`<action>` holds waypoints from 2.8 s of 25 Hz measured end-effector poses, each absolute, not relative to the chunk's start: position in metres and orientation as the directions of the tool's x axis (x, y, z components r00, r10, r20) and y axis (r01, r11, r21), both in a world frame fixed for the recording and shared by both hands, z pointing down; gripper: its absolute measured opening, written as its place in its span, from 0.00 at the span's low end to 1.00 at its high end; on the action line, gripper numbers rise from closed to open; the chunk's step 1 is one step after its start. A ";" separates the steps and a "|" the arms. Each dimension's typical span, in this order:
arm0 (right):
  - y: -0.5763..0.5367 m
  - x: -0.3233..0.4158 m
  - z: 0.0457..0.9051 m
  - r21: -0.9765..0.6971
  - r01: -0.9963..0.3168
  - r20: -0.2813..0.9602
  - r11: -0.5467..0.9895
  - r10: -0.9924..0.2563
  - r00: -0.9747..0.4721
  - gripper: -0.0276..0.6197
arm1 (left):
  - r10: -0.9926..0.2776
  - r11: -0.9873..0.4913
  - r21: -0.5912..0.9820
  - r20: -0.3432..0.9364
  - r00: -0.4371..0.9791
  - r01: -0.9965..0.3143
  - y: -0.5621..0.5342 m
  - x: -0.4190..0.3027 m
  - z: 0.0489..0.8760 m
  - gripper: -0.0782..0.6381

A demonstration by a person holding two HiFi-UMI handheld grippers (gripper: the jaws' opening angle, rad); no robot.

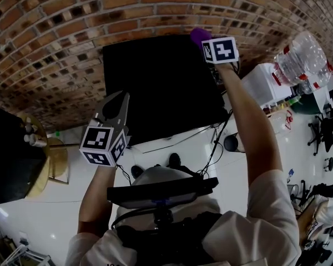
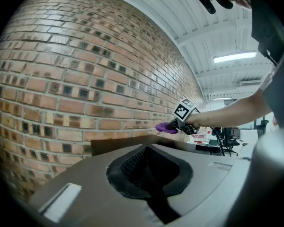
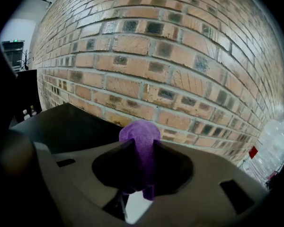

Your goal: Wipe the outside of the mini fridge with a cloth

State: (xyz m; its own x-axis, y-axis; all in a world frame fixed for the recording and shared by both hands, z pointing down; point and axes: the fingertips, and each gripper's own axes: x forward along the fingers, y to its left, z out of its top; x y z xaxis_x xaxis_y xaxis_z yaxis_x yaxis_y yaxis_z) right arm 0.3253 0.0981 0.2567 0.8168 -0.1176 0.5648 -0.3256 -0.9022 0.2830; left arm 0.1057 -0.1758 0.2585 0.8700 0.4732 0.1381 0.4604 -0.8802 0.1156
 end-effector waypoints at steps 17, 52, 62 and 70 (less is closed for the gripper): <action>-0.124 0.235 0.244 0.145 -0.612 0.495 -0.778 -0.479 0.725 0.22 | 0.442 -0.878 0.237 0.066 0.894 0.416 -0.243 0.062 0.255 0.12; -0.120 0.208 0.305 0.155 -0.622 0.603 -0.767 -0.426 0.675 0.23 | 0.556 -0.798 0.298 0.031 0.830 0.523 -0.225 0.047 0.254 0.12; -0.038 0.218 0.305 0.175 -0.542 0.618 -0.822 -0.337 0.710 0.23 | 0.605 -0.770 0.299 0.060 0.794 0.564 -0.194 0.054 0.249 0.12; 0.027 0.227 0.305 0.178 -0.453 0.629 -0.873 -0.253 0.735 0.23 | 0.649 -0.741 0.285 0.071 0.758 0.608 -0.174 0.053 0.243 0.12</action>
State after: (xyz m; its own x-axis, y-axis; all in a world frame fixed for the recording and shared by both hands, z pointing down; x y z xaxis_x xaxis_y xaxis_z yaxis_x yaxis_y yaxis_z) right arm 0.2267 0.0273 0.3049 0.7351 -0.2532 0.6289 -0.4531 -0.8735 0.1780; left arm 0.0530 -0.1740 0.2431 0.7577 0.6487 0.0714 0.6078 -0.7413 0.2847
